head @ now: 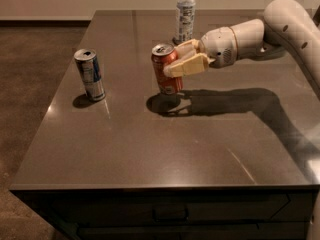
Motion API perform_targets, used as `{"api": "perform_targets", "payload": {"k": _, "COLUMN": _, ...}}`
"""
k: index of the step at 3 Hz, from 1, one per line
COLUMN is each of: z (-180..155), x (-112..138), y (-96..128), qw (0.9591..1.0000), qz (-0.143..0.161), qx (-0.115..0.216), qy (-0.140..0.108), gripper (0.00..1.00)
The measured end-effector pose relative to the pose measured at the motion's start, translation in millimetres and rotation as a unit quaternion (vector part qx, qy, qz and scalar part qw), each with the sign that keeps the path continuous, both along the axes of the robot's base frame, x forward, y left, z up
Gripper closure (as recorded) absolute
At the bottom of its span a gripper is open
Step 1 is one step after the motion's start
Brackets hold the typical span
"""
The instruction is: Place coke can upright
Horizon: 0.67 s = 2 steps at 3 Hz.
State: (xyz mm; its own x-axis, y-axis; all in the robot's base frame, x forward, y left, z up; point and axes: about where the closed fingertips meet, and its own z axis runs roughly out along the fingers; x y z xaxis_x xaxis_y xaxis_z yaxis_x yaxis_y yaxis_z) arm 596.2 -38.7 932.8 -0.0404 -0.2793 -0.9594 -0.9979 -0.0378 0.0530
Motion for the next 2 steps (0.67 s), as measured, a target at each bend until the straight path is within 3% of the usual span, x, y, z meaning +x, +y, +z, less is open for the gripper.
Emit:
{"api": "perform_targets", "payload": {"k": 1, "z": -4.4, "x": 0.6, "y": -0.6, "qw": 0.9997, "qz": 0.002, "qx": 0.026, "qy": -0.002, "gripper": 0.85}}
{"api": "perform_targets", "payload": {"k": 2, "z": -13.7, "x": 1.4, "y": -0.8, "qw": 0.9992, "qz": 0.007, "qx": 0.039, "qy": -0.005, "gripper": 0.61}}
